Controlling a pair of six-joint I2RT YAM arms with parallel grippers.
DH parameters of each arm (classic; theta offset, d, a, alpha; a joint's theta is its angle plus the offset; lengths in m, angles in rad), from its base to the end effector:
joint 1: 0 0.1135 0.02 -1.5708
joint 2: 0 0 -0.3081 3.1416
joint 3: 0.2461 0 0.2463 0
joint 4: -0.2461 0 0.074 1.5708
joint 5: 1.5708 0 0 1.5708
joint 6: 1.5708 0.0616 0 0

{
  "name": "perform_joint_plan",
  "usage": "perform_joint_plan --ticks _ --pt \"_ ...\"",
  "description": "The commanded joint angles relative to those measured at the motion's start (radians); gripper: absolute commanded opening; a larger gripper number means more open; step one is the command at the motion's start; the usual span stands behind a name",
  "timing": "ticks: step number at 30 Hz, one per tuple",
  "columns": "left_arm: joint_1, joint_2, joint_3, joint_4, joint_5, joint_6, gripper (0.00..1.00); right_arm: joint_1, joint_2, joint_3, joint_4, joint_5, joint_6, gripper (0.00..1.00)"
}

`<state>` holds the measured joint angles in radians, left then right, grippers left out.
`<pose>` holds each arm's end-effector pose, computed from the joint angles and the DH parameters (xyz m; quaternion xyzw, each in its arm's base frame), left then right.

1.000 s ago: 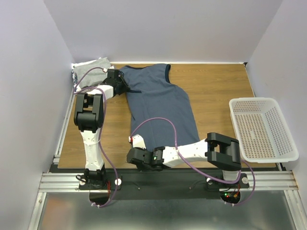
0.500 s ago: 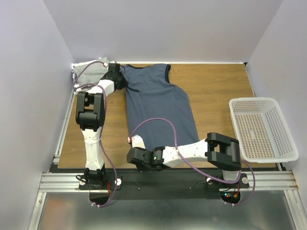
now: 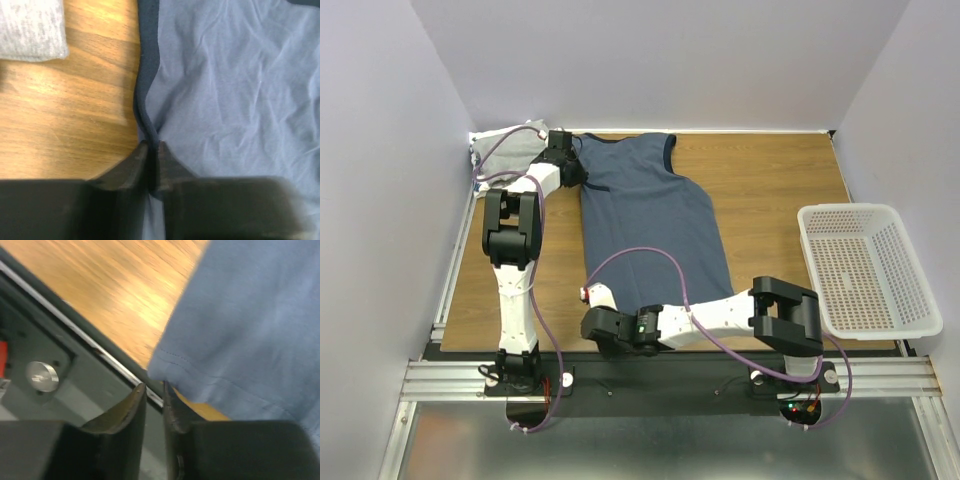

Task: Fold and stack the tank tops
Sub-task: Fold the tank top

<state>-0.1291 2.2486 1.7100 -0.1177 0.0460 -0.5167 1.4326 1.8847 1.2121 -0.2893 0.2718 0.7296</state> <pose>0.5514 -0.0744 0.1998 -0.1628 0.8822 -0.1596 0.4120 0.0736 0.4094 0.1953 -0.2873 0.9014 0.2013 0.2538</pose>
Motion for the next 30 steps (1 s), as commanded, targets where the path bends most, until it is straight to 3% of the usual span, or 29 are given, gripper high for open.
perform_joint_plan --ticks 1,5,11,16,21,27,30 --pt "0.005 -0.038 0.065 0.038 -0.015 0.027 0.32 0.003 -0.001 0.082 0.024 0.010 -0.002 0.31" --pt "0.005 -0.066 0.106 0.021 -0.014 0.035 0.39 -0.006 -0.006 0.125 0.022 0.050 -0.009 0.41" --pt "0.006 -0.148 0.116 -0.017 -0.074 0.035 0.44 -0.089 -0.163 0.021 0.022 0.125 0.039 0.42" --pt "-0.024 -0.283 -0.102 0.039 -0.067 -0.037 0.39 -0.265 -0.303 -0.123 0.022 0.110 0.056 0.41" --pt "-0.110 -0.462 -0.401 0.094 -0.092 -0.124 0.27 -0.394 -0.400 -0.206 0.024 0.100 0.030 0.42" --pt "-0.272 -0.732 -0.798 0.238 -0.133 -0.235 0.22 -0.653 -0.412 -0.208 0.045 0.024 -0.051 0.44" --pt "-0.361 -0.812 -0.878 0.253 -0.152 -0.269 0.21 -0.780 -0.354 -0.162 0.065 -0.034 -0.113 0.44"
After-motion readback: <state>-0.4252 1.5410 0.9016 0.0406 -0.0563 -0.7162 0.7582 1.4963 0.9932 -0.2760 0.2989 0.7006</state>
